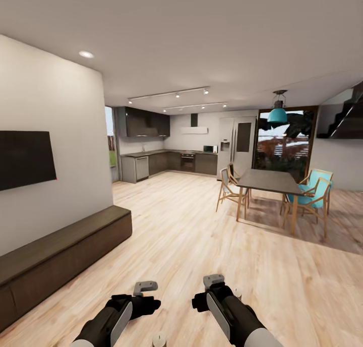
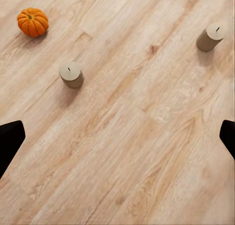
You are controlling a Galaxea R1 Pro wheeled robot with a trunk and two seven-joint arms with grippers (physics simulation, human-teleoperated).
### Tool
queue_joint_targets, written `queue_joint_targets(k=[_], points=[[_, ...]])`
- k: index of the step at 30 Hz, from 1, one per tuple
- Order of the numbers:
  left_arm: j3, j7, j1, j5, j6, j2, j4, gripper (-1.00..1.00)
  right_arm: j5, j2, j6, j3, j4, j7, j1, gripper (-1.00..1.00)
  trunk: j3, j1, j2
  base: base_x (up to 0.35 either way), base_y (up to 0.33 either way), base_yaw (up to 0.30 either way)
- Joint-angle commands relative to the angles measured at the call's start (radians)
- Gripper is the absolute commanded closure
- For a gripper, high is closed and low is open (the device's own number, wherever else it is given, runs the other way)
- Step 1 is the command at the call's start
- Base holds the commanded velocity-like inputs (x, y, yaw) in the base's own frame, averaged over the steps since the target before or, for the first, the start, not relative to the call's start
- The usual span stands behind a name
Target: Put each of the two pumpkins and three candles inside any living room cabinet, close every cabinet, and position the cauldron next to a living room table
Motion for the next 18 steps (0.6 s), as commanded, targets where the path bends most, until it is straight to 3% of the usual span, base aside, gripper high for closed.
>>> queue_joint_targets(k=[1,7,18], points=[[-0.002,0.003,0.000,0.010,0.006,0.001,-0.002,-1.00,-0.010,-0.001,0.003,0.005,-0.001,-0.009,-0.001,-1.00,-0.002,0.001,-0.001,0.226,-0.215,-0.229],[-0.002,0.003,0.000,0.010,0.006,0.001,-0.002,-1.00,-0.010,-0.001,0.003,0.005,-0.001,-0.009,-0.001,-1.00,-0.002,0.001,-0.001,0.264,-0.134,-0.262],[-0.002,0.003,0.000,0.010,0.005,0.001,-0.002,-1.00,-0.010,-0.001,0.003,0.005,-0.001,-0.009,-0.001,-1.00,-0.002,0.001,-0.001,0.324,-0.011,-0.284]])
